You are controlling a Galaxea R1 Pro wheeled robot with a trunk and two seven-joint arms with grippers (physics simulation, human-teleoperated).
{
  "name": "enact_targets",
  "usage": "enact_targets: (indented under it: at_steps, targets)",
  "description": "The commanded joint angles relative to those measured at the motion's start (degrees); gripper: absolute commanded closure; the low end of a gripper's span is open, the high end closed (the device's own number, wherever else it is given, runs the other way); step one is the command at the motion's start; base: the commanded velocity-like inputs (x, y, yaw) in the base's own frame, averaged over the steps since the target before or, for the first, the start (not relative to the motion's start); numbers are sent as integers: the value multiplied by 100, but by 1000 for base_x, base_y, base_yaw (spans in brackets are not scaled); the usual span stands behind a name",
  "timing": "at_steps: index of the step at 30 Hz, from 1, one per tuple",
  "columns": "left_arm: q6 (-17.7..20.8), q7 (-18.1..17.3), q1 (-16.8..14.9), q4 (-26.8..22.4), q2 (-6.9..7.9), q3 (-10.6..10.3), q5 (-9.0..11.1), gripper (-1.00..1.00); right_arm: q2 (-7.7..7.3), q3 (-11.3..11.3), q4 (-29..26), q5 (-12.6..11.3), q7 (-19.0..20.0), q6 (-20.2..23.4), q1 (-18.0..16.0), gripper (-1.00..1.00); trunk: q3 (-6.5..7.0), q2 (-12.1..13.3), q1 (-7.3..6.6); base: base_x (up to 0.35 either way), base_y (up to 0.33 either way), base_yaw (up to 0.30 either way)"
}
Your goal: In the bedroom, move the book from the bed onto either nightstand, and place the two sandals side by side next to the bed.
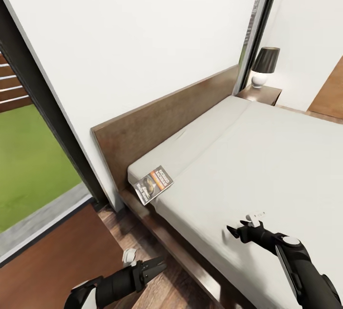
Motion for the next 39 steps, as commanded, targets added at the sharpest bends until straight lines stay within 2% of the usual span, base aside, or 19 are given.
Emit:
enact_targets:
  at_steps: [1, 33, 36, 37, 39]
  targets:
    - [55, 7, -3, -1, 6, -14, 53, -100, 2, -13, -8, 68, 40, 21, -1, -100, -4, -2, -1, 0, 0, -5]
    - [47, 32, -3, 56, 6, -9, 53, -100, 5, -13, -12, 68, 40, 21, -1, -100, -4, -2, -1, 0, -18, 0]
    - [41, 193, -3, 165, -7, 59, 60, -100, 3, -14, -25, 68, 40, 21, -2, -100, -4, -2, -1, 0, 0, 0]
    - [40, 359, -3, 190, -18, 134, 64, -100, 2, -17, -44, 69, 40, 21, 0, -100, -4, -2, -1, 0, 0, 0]
    - [38, 905, -3, 210, -82, 357, 72, -100, 2, -17, -75, 66, 40, 21, -2, -100, -4, -2, -1, 0, 0, 0]
